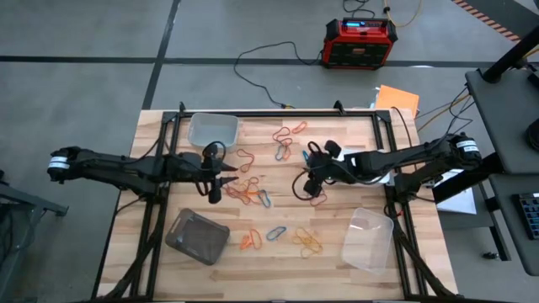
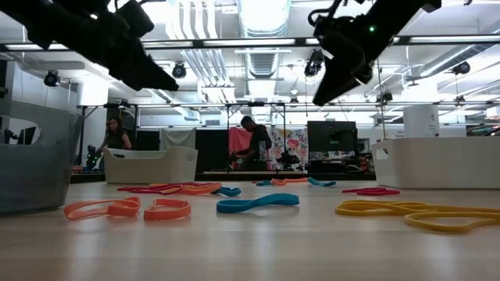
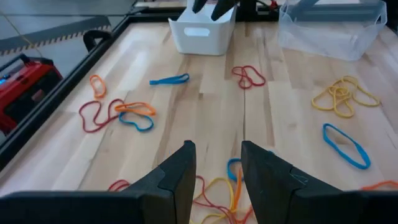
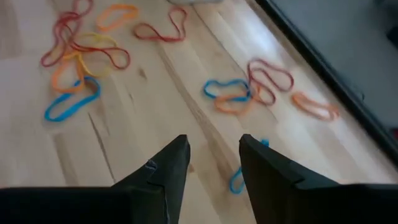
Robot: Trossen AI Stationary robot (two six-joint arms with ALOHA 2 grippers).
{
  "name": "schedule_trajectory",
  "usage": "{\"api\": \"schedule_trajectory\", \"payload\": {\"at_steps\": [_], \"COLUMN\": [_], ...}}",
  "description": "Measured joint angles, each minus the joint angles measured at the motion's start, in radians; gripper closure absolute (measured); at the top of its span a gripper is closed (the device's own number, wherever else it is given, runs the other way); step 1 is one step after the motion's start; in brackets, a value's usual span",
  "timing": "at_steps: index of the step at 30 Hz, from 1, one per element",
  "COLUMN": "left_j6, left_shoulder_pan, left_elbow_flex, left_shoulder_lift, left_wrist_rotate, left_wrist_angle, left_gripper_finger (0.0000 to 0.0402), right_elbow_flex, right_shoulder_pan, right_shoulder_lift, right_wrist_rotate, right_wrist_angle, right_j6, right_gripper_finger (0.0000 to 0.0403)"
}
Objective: Sort rubber bands into baskets
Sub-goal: Put the orange rubber band into the black bin
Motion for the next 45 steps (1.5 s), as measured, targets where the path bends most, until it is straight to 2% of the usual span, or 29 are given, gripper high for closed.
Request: {"api": "schedule_trajectory", "payload": {"at_steps": [5, 6, 11, 15, 19, 23, 28, 34, 41, 45], "left_j6": [0.022, 0.037, 0.092, 0.043, -0.011, 0.012, 0.065, 0.069, 0.001, -0.057], "left_shoulder_pan": [0.000, 0.000, 0.000, 0.000, -0.001, 0.000, -0.001, 0.000, 0.000, -0.002], "left_elbow_flex": [0.042, 0.046, 0.059, 0.105, 0.158, 0.225, 0.296, 0.282, 0.244, 0.205], "left_shoulder_lift": [0.000, 0.000, 0.000, 0.000, 0.021, 0.102, 0.243, 0.362, 0.431, 0.432], "left_wrist_rotate": [0.000, 0.000, 0.000, 0.030, 0.088, 0.129, 0.172, 0.172, 0.172, 0.172], "left_wrist_angle": [-0.045, -0.047, -0.065, -0.213, -0.369, -0.377, -0.404, -0.316, -0.255, -0.214], "left_gripper_finger": [0.0288, 0.0288, 0.0288, 0.0288, 0.0291, 0.0303, 0.0316, 0.0318, 0.0318, 0.0318], "right_elbow_flex": [0.014, 0.020, 0.040, 0.071, 0.086, 0.084, 0.063, 0.005, -0.025, -0.077], "right_shoulder_pan": [-0.001, -0.001, -0.004, -0.013, -0.022, -0.026, -0.031, -0.031, -0.031, -0.030], "right_shoulder_lift": [-0.004, -0.005, -0.006, -0.006, -0.006, -0.006, -0.006, -0.006, -0.017, -0.080], "right_wrist_rotate": [-0.255, -0.280, -0.301, -0.307, -0.251, -0.181, -0.144, -0.140, -0.140, -0.140], "right_wrist_angle": [-0.264, -0.310, -0.416, -0.464, -0.449, -0.400, -0.223, -0.006, 0.016, 0.020], "right_j6": [0.243, 0.278, 0.299, 0.248, 0.184, 0.119, 0.018, -0.099, -0.134, -0.132], "right_gripper_finger": [0.0314, 0.0326, 0.0385, 0.0392, 0.0392, 0.0392, 0.0394, 0.0394, 0.0394, 0.0394]}}
